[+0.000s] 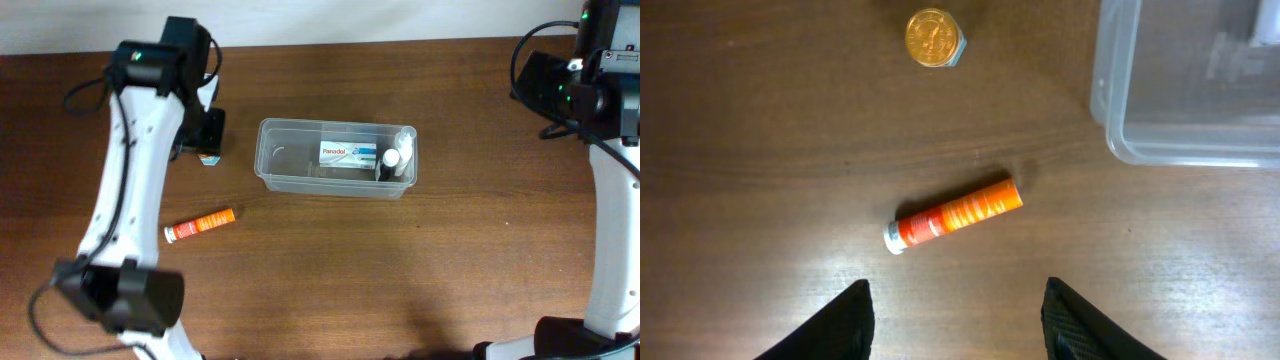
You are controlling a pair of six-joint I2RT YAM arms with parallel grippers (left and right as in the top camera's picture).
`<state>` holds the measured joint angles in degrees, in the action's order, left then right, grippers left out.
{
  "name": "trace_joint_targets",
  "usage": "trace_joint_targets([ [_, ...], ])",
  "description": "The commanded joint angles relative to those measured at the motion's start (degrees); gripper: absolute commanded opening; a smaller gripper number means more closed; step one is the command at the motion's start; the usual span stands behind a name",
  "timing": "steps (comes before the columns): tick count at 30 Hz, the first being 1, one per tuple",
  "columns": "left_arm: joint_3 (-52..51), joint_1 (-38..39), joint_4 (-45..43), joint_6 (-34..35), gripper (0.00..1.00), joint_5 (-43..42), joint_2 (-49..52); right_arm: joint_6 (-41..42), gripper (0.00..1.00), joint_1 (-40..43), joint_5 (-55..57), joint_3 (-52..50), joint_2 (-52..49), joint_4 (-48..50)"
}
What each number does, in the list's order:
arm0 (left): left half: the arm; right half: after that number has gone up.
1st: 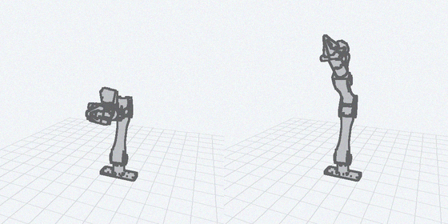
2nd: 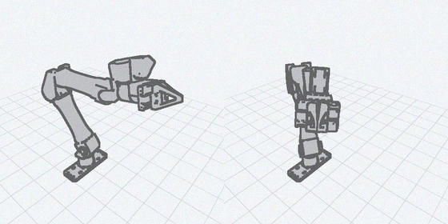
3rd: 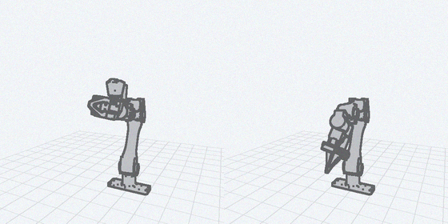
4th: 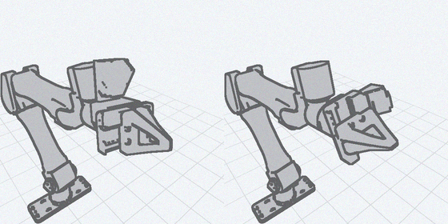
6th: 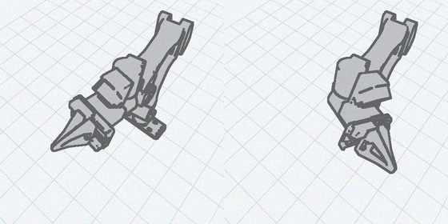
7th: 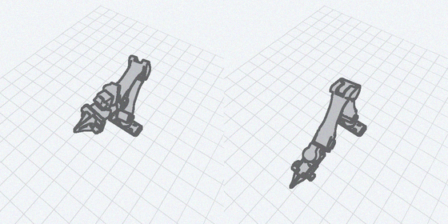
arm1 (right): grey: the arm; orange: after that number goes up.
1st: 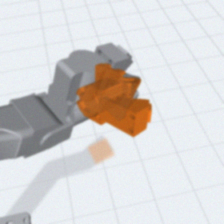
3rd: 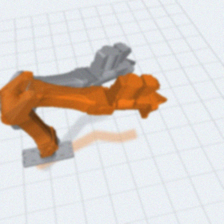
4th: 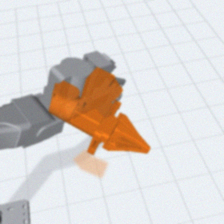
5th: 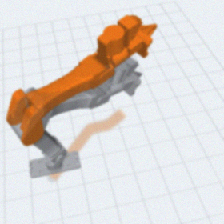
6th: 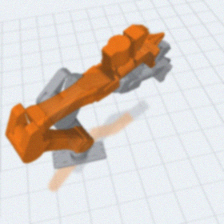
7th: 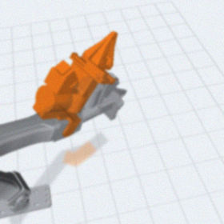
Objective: Pack container
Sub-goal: 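Move the left gripper down over the orange tube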
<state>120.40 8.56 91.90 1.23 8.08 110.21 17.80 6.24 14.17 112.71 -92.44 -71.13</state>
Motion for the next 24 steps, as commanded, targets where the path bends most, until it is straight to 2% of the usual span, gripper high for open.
trace_joint_targets([
  [1, -9.86, -0.48, -3.41, 2.03, 0.57, 0.70, -4.24, 0.02, 0.98, 0.22, 1.11, 0.83, -0.09, 0.13],
  [8, -34.42, -0.59, -20.61, 2.16, 0.59, -0.68, -10.14, 0.02, 0.98, 0.22, 1.11, 0.83, -0.09, 0.13],
  [13, -44.15, -0.59, -33.22, 1.77, 0.68, -4.48, -10.54, 0.02, 0.98, 0.22, 1.11, 0.83, -0.09, 0.13],
  [19, -49.48, -2.10, -38.60, 2.60, 0.69, -4.85, -10.47, 0.04, 0.99, 0.22, 1.11, 0.83, -0.09, 0.13],
  [22, -50.40, -3.67, -40.22, -0.72, 0.75, -4.70, -10.43, 0.02, 0.98, 0.22, 1.11, 0.83, -0.09, 0.11],
  [24, -50.40, -4.66, -40.61, -5.33, 0.85, -4.68, -10.38, 0.04, 0.98, 0.22, 1.11, 0.83, -0.09, 0.11],
])
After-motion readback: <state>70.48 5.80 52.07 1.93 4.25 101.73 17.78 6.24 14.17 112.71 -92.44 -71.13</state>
